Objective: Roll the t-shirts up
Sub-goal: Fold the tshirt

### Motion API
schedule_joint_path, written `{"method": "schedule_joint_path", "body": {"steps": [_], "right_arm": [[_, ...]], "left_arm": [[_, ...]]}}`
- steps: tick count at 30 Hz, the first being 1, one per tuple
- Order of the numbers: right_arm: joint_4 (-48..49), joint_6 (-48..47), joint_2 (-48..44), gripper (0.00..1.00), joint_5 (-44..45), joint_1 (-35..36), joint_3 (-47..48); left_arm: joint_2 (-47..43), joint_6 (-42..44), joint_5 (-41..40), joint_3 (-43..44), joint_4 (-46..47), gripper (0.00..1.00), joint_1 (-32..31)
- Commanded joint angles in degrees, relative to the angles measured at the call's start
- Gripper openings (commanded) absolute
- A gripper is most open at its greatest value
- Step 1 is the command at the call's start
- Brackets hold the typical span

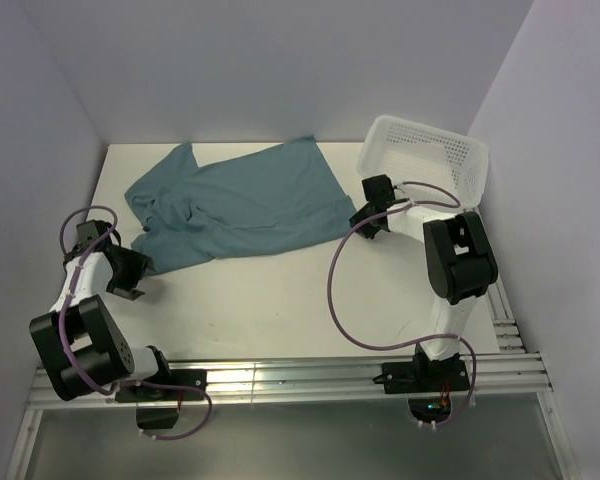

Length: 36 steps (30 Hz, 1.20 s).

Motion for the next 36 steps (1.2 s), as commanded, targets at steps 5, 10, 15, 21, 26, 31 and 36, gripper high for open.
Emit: {"method": "schedule_joint_path", "body": {"steps": [5,10,15,21,26,31,36], "right_arm": [[-0.62,3.05,0.24,0.27,4.34,0.57,2.03],[0.08,4.1,0.77,0.25,4.17,0.92,1.77],[-0.27,4.54,1.12,0.25,4.52,1.62,2.73],[-0.71,4.46,2.26,0.25,4.52,1.62,4.31],[-1.06,4.19,2.96,0.24,4.52,1.89,5.37],[-1.77,4.11,3.32,0.13,4.52,2.06,6.07],[-3.78,3.75,2.97,0.0,4.34,1.98,6.34]], "left_arm": [[2.23,-3.57,0.26,-1.78,7.08,0.65,0.57],[4.78,-6.12,-1.4,-3.53,11.65,0.6,0.49],[6.27,-6.82,-5.7,-4.24,14.38,0.55,0.48],[7.94,-7.87,-8.61,-3.37,17.81,0.54,0.48],[12.25,-9.02,-8.53,-2.31,20.88,0.53,0.57],[16.72,-9.99,-7.91,-1.17,21.77,0.19,0.13],[17.09,-8.33,-8.79,0.06,19.59,0.0,-0.04]]}}
